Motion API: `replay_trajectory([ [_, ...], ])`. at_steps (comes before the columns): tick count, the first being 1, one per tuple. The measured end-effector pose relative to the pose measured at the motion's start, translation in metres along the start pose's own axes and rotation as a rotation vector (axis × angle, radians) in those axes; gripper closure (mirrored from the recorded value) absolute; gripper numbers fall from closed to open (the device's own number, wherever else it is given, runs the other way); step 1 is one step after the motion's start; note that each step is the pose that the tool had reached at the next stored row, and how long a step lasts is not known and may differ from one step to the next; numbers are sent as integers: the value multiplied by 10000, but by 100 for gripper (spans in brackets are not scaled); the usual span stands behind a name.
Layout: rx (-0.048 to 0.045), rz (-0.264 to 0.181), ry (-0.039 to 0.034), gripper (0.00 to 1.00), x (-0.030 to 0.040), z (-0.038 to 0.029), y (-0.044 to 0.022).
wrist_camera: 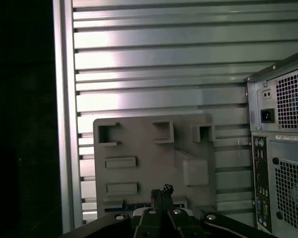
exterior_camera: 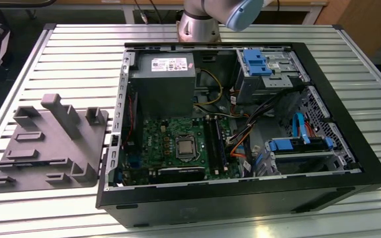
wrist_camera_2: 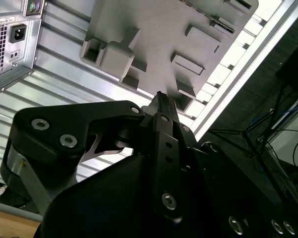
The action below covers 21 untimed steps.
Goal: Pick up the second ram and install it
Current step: 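Reach for the second ram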
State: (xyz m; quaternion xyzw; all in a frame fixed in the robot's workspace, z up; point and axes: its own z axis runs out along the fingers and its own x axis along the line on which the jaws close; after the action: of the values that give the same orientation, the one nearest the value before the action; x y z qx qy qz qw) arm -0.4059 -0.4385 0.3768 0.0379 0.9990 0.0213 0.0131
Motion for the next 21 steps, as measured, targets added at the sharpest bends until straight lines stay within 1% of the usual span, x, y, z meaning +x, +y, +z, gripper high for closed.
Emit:
replay_trajectory([
  [21, 0, 0, 0, 89, 30, 50, -72],
])
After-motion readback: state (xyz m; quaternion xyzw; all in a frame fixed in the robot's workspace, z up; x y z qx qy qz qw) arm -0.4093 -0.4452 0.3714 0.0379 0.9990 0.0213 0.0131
